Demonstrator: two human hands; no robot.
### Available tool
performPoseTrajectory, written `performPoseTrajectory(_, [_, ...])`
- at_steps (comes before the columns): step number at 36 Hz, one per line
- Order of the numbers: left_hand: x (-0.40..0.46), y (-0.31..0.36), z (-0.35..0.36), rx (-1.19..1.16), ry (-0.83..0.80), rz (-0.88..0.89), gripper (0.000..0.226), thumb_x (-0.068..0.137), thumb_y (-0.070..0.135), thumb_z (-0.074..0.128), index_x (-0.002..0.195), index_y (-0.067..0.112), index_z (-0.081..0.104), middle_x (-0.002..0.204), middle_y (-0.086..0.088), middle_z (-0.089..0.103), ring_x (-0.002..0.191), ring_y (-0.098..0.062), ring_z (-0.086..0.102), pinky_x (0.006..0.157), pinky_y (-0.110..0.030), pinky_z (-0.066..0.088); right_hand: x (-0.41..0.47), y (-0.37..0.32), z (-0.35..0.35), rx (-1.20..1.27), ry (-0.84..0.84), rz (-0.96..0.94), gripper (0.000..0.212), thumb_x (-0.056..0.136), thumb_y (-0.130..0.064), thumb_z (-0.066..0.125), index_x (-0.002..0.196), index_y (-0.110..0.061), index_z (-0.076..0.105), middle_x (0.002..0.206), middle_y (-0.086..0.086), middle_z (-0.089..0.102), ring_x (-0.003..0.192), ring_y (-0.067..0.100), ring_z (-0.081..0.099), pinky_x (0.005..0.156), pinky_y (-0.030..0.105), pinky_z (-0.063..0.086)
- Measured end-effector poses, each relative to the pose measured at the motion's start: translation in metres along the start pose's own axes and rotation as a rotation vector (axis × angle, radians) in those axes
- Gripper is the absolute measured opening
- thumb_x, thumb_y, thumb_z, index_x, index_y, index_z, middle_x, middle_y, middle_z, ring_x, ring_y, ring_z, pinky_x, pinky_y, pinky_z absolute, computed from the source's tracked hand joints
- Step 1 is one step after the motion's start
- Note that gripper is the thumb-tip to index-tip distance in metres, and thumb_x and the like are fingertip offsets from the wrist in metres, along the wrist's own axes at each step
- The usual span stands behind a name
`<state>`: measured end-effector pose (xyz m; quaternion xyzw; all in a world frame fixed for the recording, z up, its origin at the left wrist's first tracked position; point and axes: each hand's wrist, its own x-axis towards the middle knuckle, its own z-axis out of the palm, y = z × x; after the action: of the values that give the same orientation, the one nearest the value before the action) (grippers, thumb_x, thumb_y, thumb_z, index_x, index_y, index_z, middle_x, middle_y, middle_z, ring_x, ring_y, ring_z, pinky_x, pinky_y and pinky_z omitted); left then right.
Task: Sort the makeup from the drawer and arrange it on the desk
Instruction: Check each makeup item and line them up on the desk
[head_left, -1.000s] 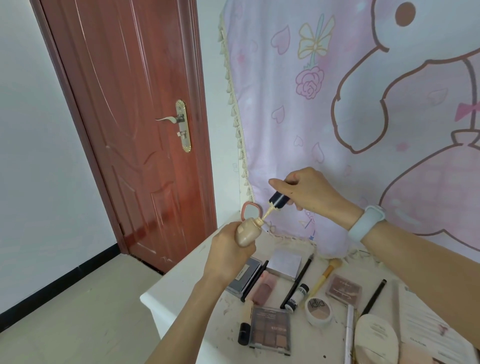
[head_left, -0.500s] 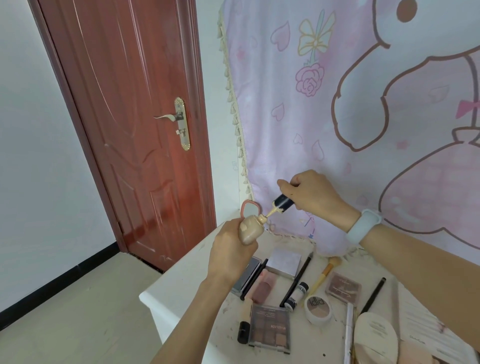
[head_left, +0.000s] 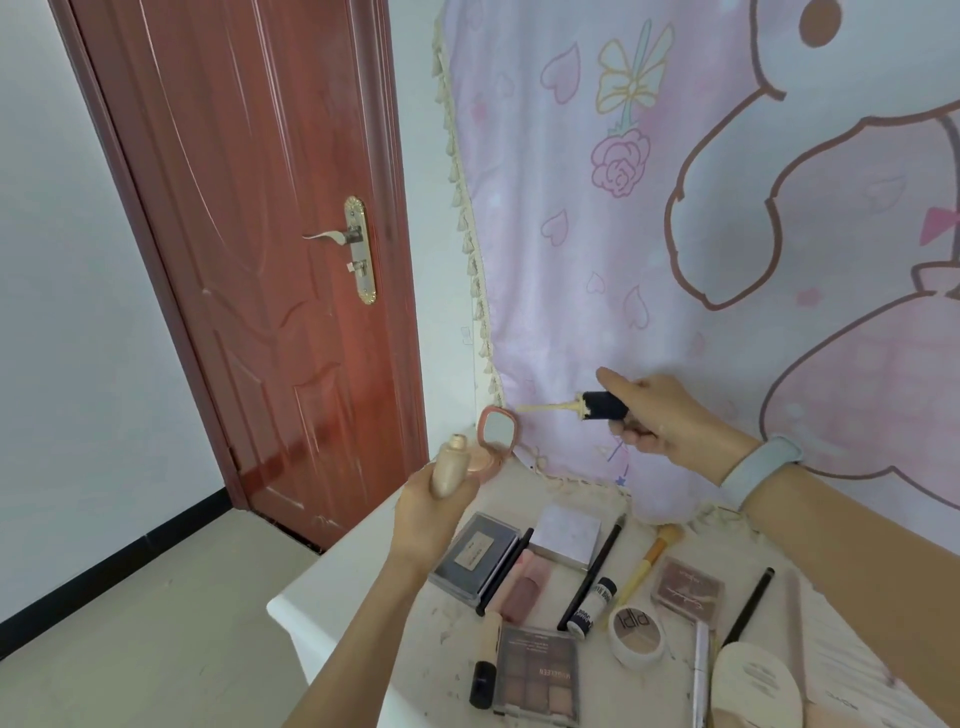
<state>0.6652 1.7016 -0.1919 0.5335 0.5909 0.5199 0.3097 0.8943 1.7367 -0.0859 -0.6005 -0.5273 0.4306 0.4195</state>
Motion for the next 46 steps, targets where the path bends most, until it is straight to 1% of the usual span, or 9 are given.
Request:
performPoseTrajectory(5, [0.022, -0.007, -0.003, -0.046, -0.077, -0.034, 0.036, 0.084, 0.03, 0.066, 0.074, -0.003, 0.058, 0.057, -0.001, 0.045, 0.043, -0.005, 0.035, 0.043, -0.015, 0.03, 0.01, 0.027, 0.005, 0.374, -0.275, 0.187, 0.038, 0.09, -0.043, 0.053, 0.096, -0.006, 0.06, 0.06, 0.007, 0.059, 0.044, 0.012, 0.05, 0.037, 0.016, 0.038])
performPoseTrajectory(14, [0.056, -0.028, 0.023, -0.028, -0.063, -0.067, 0.013, 0.074, 0.021, 0.078, 0.069, 0.024, 0.066, 0.055, 0.016, 0.06, 0.049, 0.003, 0.052, 0.045, -0.005, 0.036, 0.04, 0.078, 0.033, 0.563, -0.457, 0.185, 0.02, 0.097, -0.008, 0.041, 0.098, 0.002, 0.058, 0.079, 0.011, 0.061, 0.065, 0.019, 0.054, 0.05, 0.02, 0.047])
performPoseTrajectory(18, [0.068, -0.037, 0.038, 0.001, -0.049, -0.077, 0.014, 0.071, 0.027, 0.079, 0.081, 0.024, 0.07, 0.059, 0.017, 0.063, 0.055, 0.006, 0.055, 0.052, -0.007, 0.037, 0.06, 0.098, 0.047, 0.374, -0.4, 0.074, 0.02, 0.098, -0.004, 0.04, 0.113, 0.001, 0.052, 0.099, 0.012, 0.06, 0.079, 0.02, 0.063, 0.063, 0.02, 0.052])
performPoseTrajectory(21, [0.079, -0.044, 0.05, 0.06, -0.07, -0.081, 0.02, 0.071, 0.031, 0.079, 0.087, 0.021, 0.071, 0.079, 0.007, 0.067, 0.072, -0.006, 0.058, 0.062, -0.015, 0.039, 0.076, 0.114, 0.055, -0.068, -0.361, -0.099, 0.02, 0.098, -0.009, 0.043, 0.115, -0.006, 0.051, 0.1, 0.006, 0.061, 0.082, 0.012, 0.062, 0.069, 0.019, 0.05])
performPoseTrajectory(27, [0.094, -0.056, 0.074, 0.19, -0.099, -0.025, 0.017, 0.069, 0.029, 0.078, 0.078, 0.017, 0.07, 0.081, 0.001, 0.068, 0.075, -0.011, 0.06, 0.067, -0.016, 0.045, 0.101, 0.14, 0.062, -0.519, -0.278, -0.227, 0.013, 0.093, -0.03, 0.043, 0.093, -0.018, 0.047, 0.084, 0.012, 0.058, 0.079, 0.025, 0.055, 0.084, 0.045, 0.046])
performPoseTrajectory(30, [0.097, -0.058, 0.083, 0.254, -0.103, 0.002, 0.019, 0.068, 0.03, 0.078, 0.068, 0.016, 0.066, 0.065, 0.005, 0.06, 0.059, -0.001, 0.05, 0.053, -0.005, 0.036, 0.106, 0.146, 0.064, -0.51, -0.257, -0.24, 0.02, 0.092, -0.031, 0.046, 0.101, -0.015, 0.051, 0.093, 0.012, 0.063, 0.085, 0.025, 0.061, 0.082, 0.043, 0.048])
performPoseTrajectory(33, [0.097, -0.06, 0.089, 0.303, -0.102, 0.014, 0.026, 0.068, 0.031, 0.078, 0.059, 0.024, 0.056, 0.056, 0.011, 0.052, 0.052, 0.0, 0.046, 0.052, -0.003, 0.034, 0.11, 0.147, 0.065, -0.501, -0.216, -0.304, 0.007, 0.089, -0.029, 0.054, 0.094, -0.025, 0.052, 0.089, -0.005, 0.059, 0.077, 0.008, 0.053, 0.066, 0.021, 0.04])
performPoseTrajectory(37, [0.096, -0.061, 0.092, 0.358, -0.097, -0.003, 0.025, 0.068, 0.038, 0.077, 0.065, 0.024, 0.057, 0.058, 0.011, 0.054, 0.055, 0.0, 0.048, 0.045, -0.012, 0.032, 0.114, 0.15, 0.063, -0.53, -0.21, -0.382, 0.005, 0.087, -0.022, 0.058, 0.082, -0.019, 0.057, 0.081, 0.005, 0.059, 0.071, 0.016, 0.049, 0.062, 0.028, 0.037])
performPoseTrajectory(46, [0.09, -0.064, 0.088, 0.414, -0.14, -0.01, 0.025, 0.075, 0.032, 0.072, 0.091, 0.014, 0.064, 0.085, 0.001, 0.065, 0.08, -0.016, 0.057, 0.066, -0.024, 0.038, 0.112, 0.153, 0.062, -0.518, -0.218, -0.316, 0.016, 0.081, -0.031, 0.067, 0.094, -0.023, 0.064, 0.083, -0.008, 0.065, 0.075, 0.01, 0.058, 0.062, 0.02, 0.042])
